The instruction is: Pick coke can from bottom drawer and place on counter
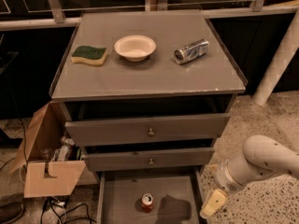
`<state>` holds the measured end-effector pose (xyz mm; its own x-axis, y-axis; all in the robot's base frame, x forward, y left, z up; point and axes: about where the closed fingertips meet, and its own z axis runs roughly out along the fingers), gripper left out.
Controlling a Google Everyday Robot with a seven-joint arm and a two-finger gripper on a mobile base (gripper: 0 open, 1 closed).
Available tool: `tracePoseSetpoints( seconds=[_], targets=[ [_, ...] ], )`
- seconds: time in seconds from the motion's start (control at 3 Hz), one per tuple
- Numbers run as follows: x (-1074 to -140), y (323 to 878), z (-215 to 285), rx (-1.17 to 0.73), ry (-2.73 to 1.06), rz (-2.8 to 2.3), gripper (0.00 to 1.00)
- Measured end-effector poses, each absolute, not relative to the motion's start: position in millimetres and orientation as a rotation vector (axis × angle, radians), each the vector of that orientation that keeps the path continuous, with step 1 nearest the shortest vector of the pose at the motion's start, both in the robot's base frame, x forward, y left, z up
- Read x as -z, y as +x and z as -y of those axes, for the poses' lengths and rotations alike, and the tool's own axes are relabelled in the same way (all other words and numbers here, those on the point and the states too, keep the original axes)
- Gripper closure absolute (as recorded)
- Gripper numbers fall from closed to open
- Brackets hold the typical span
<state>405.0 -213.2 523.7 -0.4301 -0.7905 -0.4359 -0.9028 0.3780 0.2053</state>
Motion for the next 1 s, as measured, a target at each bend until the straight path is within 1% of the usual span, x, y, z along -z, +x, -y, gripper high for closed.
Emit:
tracePoseSetpoints(
  seconds=[0.67, 1.0],
  targets=[
    [-508.0, 401.7, 211.4, -0.663, -1.483, -2.361, 0.0],
    [-478.1, 416.7, 216.4, -0.68, -1.419, -2.294, 0.0]
  ],
)
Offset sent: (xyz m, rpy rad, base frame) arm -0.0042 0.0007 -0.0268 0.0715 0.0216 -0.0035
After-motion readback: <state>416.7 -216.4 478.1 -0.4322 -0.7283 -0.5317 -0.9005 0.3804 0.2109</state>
